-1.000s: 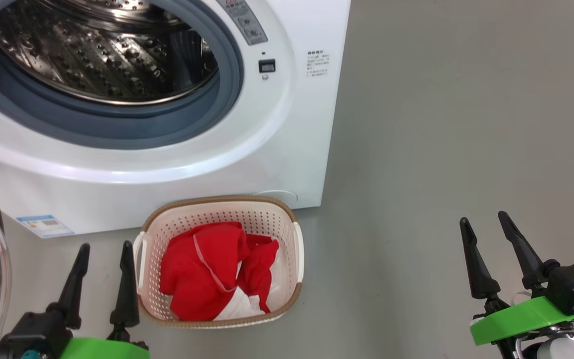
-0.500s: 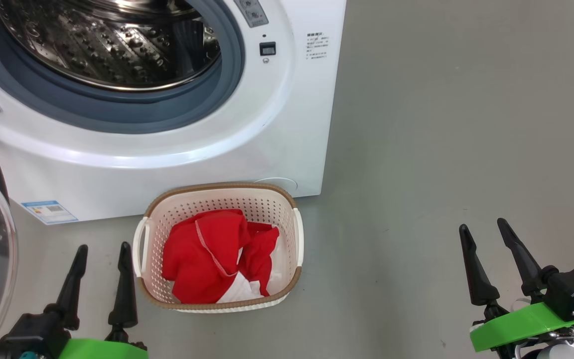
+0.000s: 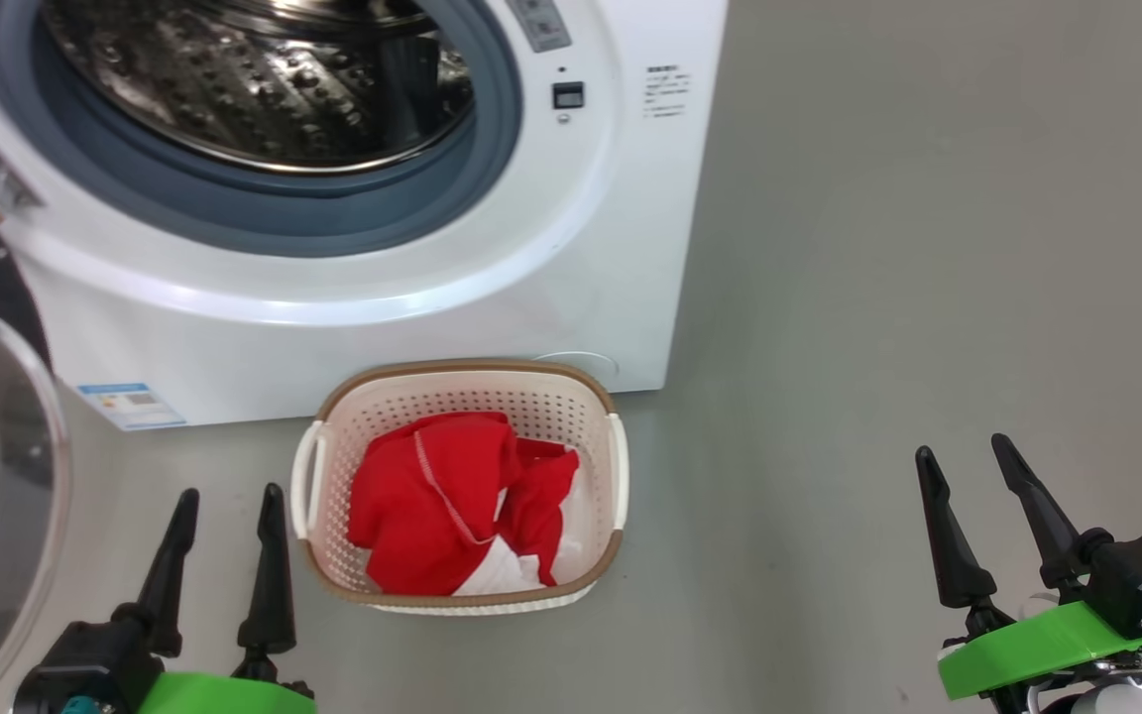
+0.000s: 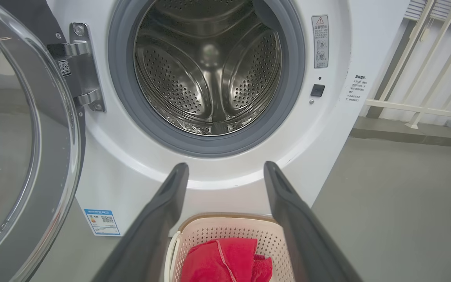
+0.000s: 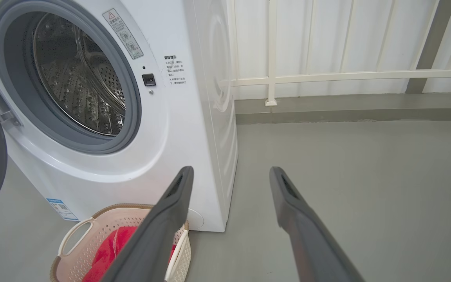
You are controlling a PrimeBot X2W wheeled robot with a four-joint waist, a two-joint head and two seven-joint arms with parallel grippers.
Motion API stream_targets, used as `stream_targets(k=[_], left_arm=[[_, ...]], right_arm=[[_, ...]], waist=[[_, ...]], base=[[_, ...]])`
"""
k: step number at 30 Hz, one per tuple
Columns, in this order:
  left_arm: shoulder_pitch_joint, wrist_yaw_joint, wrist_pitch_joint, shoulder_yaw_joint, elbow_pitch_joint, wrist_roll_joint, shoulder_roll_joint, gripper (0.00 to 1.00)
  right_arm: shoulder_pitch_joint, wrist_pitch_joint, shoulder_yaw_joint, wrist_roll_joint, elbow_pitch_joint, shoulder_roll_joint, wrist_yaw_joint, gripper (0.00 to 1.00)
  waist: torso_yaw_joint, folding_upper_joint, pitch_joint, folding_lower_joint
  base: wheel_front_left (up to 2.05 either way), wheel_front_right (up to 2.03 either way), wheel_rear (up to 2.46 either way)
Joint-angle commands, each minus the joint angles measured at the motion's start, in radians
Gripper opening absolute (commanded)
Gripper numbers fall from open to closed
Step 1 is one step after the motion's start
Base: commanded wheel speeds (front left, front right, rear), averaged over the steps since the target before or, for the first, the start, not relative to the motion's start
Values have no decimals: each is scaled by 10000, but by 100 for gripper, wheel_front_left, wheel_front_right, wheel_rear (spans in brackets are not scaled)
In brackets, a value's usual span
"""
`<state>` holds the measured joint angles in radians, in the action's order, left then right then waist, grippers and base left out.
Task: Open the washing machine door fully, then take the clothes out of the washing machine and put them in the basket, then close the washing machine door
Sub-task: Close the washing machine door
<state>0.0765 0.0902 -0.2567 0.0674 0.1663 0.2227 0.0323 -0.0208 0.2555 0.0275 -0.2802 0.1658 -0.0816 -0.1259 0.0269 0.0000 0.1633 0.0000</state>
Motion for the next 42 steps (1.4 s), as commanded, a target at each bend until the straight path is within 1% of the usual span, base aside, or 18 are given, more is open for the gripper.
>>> stream_targets(k=[1, 10, 22, 32, 36, 42], left_arm=[[-25, -120, -51, 241, -205, 138, 179, 100], [-432, -539, -51, -155, -194, 624, 179, 100], [-980, -1031, -51, -434, -237, 1004, 179, 100], [-1360, -1302, -51, -608, -272, 1348, 179, 100], [-1457, -1354, -51, -684, -267, 1528, 179, 100], [-1545, -1546, -51, -620, -467, 1756, 179, 100]], right_arm=[[-17, 63, -209, 61, -195, -160, -48, 100], [137, 63, -431, 47, -112, -360, -48, 100], [364, 63, -757, 6, 1, -706, -48, 100], [527, 63, -1030, -49, 99, -757, -48, 100], [584, 63, -1199, -42, 115, -745, -48, 100], [276, 63, -1558, -112, 246, -853, -48, 100]], waist=[[206, 0, -53, 0], [1195, 0, -309, 0], [3021, 0, -645, 0], [4297, 0, -941, 0], [4658, 0, -1006, 0], [4766, 0, -903, 0]], base=[[0, 0, 0], [0, 0, 0], [0, 0, 0], [0, 0, 0], [0, 0, 0], [0, 0, 0]])
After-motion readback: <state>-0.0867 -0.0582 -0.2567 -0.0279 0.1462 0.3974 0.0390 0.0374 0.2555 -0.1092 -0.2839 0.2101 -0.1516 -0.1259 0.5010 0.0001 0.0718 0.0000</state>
